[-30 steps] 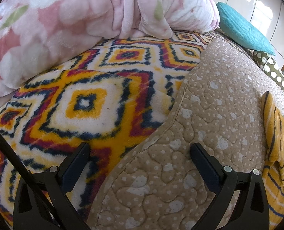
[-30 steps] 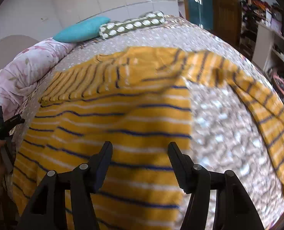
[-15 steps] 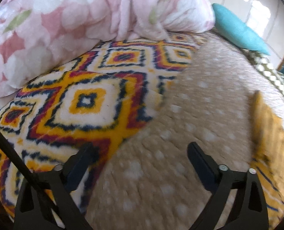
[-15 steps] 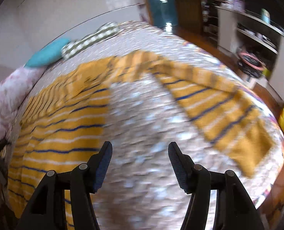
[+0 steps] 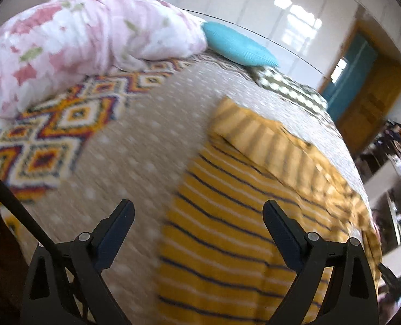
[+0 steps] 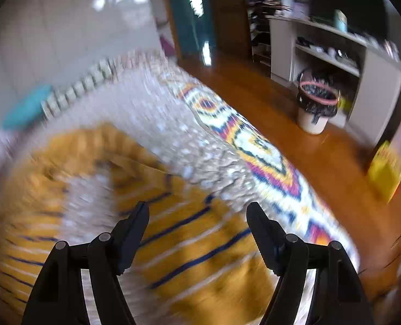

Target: Fold small clothes

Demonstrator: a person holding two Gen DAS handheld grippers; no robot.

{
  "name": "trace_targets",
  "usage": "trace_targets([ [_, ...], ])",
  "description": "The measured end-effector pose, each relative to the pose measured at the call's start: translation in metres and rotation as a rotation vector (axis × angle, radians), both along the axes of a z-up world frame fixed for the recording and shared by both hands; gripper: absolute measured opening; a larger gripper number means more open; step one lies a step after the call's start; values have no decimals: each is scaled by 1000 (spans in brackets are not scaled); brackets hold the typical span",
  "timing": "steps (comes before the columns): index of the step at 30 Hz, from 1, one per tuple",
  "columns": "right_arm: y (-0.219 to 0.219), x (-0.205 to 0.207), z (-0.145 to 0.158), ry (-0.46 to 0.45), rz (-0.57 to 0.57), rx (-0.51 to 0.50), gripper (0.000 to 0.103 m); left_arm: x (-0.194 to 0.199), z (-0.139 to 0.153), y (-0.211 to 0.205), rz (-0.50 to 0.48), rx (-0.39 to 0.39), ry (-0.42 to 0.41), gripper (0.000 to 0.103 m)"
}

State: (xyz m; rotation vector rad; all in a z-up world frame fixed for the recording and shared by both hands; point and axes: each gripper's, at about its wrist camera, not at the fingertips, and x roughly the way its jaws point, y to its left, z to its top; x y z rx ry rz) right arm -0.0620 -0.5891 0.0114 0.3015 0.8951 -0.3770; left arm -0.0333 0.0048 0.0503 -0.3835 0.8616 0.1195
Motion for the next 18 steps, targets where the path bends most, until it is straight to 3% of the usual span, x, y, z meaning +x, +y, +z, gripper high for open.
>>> trace_targets([
  [1,-1,6,-7,38,16,-27,79,-6,-4,-9,-6,4,10,95],
  [2,-2,12,-15,81,27,-64,72,-13,-9,-17,-13,0,16,95],
  [3,-3,19,-22,124,54,-89,35,-18,-13,-23,-21,-3,18,95],
  [5,-8,25,-19,145,119,-26,5,-27,-18,-35,-39,18,24,95],
  [8,-10,37,36,95,162,-116,5,-29,-19,-43,-47,28,14,95],
  [9,-10,38,68,39,159,-172,5,-29,-18,-44,-50,23,5,95],
  [12,-8,27,129,-105,148,-204,5,-35,-18,-50,-68,35,-8,95],
  [15,8,10,130,-143,146,-218,6,-38,-23,-50,-83,44,-3,95],
  [18,30,-8,74,-35,164,-165,6,-38,-28,-47,-97,25,13,95],
])
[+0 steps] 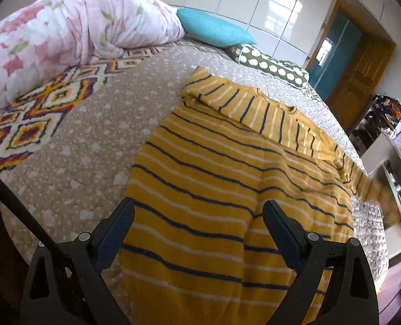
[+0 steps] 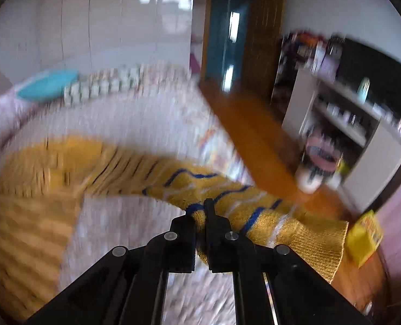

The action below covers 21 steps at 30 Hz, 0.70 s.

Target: Fold small clothes

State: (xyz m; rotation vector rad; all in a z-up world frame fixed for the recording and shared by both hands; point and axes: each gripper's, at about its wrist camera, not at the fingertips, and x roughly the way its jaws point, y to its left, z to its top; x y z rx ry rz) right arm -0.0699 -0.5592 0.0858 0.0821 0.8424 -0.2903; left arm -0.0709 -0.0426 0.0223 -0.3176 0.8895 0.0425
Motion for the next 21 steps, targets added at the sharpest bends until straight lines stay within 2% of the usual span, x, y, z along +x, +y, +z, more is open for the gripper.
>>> trace_targets([
  [3,0,-21,-67,149,-69,63,6,-1,2,3,0,-17,-4,95],
  [4,-5,-29,-77,157,-99,97,6,0,4,3,-1,-21,-10,95],
  [5,-10,-37,-82,143,-129,139,12,-1,5,1,-5,-22,-16,95],
  [6,-18,-50,-84,109,-164,201,24,-1,7,-2,-13,-18,-20,95],
  [7,-27,-64,-82,65,-205,264,31,-1,8,-6,-24,-13,-21,95],
  [9,-38,-81,-78,-1,-257,326,43,-1,7,-16,-66,-14,-11,95],
  [12,-49,-97,-78,-66,-307,418,47,-2,6,-30,-125,-25,4,95],
  [14,-58,-96,-82,-78,-329,460,48,-4,7,-37,-153,-16,7,95],
  [19,-70,-115,-84,-170,-413,556,50,-6,10,-39,-148,-3,3,95],
  [21,-75,-132,-86,-228,-439,661,51,-5,8,-39,-144,-11,9,95],
])
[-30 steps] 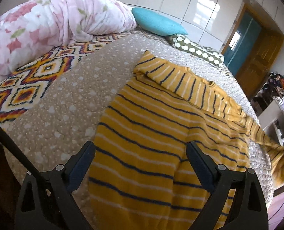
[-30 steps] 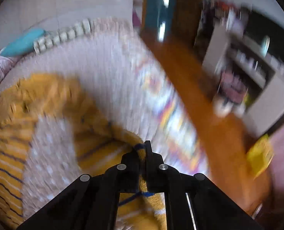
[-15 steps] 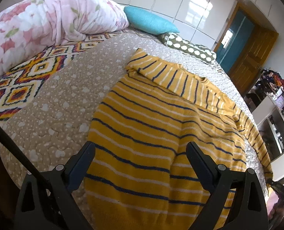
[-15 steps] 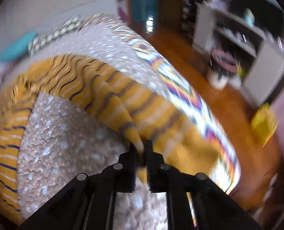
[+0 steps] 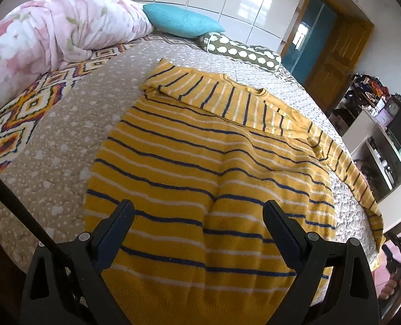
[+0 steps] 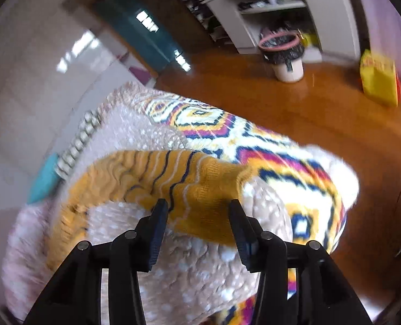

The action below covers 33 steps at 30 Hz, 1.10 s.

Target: Fold small clothes

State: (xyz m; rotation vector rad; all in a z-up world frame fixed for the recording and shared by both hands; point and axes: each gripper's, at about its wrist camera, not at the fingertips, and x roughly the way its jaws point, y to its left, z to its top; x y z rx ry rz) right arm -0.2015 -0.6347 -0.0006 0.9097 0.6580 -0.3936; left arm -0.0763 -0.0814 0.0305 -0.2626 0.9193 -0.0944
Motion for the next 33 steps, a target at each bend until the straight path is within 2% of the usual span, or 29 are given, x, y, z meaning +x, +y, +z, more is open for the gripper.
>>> trace_targets([
  [3,2,-14,-11,-109,12,184,55,2,-4,-4,-18,-2,16,95],
  [8,14,-6,-37,-156,22,368,58,0,-8,-17,-70,9,29,95],
  [13,-5,6,-40,-193,-107,385,58,-4,-4,-13,-61,8,14,95],
  [15,-14,6,-38,-163,-166,355,57,-3,-6,-9,-49,-9,24,95],
  [16,-18,7,-39,-139,-190,345,52,-2,-7,-8,-48,-18,31,95],
  [17,-21,10,-40,-110,-196,343,39,-1,-9,-6,-47,-28,36,95],
  [18,-22,12,-39,-74,-195,326,20,-1,-9,-5,-48,-33,37,95],
  [20,-28,24,-27,13,-164,228,9,-2,-7,-1,-51,-41,29,95],
  [21,-29,29,-18,36,-149,178,6,-3,-5,3,-49,-43,21,95],
  [23,-26,46,23,68,-118,8,6,-5,1,11,-39,-45,2,95],
  [27,11,95,97,18,7,-200,6,-13,15,33,-23,-44,-44,95],
  [29,50,133,132,-8,116,-296,6,-17,21,44,-13,-30,-65,95],
  [33,160,212,164,-55,362,-386,6,-31,29,71,28,24,-107,95],
])
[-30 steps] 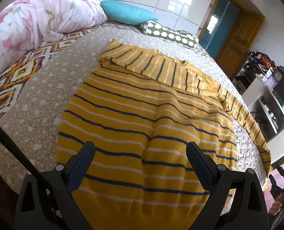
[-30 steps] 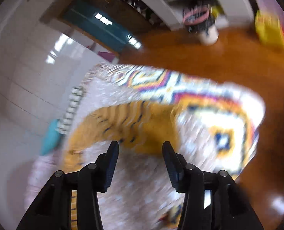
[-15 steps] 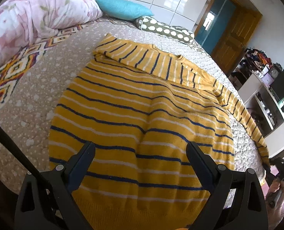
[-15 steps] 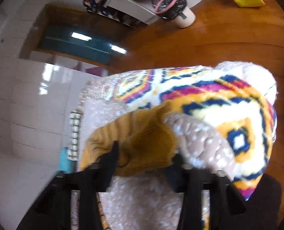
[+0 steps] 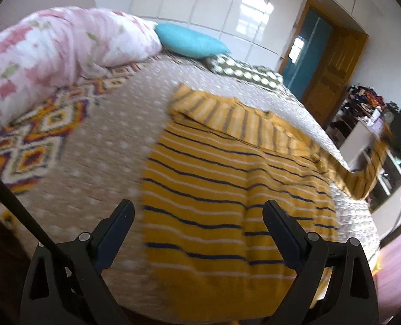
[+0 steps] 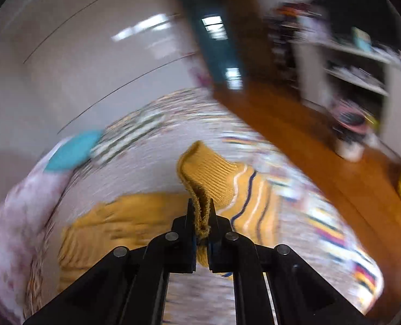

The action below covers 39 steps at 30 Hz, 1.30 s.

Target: Fold small clothes

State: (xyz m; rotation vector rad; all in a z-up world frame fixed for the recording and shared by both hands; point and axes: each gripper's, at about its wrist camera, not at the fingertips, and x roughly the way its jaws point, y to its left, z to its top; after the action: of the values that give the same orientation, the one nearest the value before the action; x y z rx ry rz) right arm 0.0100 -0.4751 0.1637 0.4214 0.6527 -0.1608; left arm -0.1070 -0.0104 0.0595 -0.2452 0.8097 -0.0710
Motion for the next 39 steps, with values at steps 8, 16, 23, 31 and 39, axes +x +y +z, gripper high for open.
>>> trace_targets([
  [8,252,135,-23,71,448,13,6,-18,-12,53,96,62,9,95],
  [16,438,202,-122,267,684,-61,6,-28,-28,90,171,69,35,95],
  [23,471,184,-136,271,805,-104,41,-32,-30,102,180,40,22,95],
  [31,319,91,-81,165,730,-142,58,-25,-31,103,161,-88,63,95],
  [39,99,-16,-114,219,352,-18,58,21,-38,91,65,-201,118,95],
])
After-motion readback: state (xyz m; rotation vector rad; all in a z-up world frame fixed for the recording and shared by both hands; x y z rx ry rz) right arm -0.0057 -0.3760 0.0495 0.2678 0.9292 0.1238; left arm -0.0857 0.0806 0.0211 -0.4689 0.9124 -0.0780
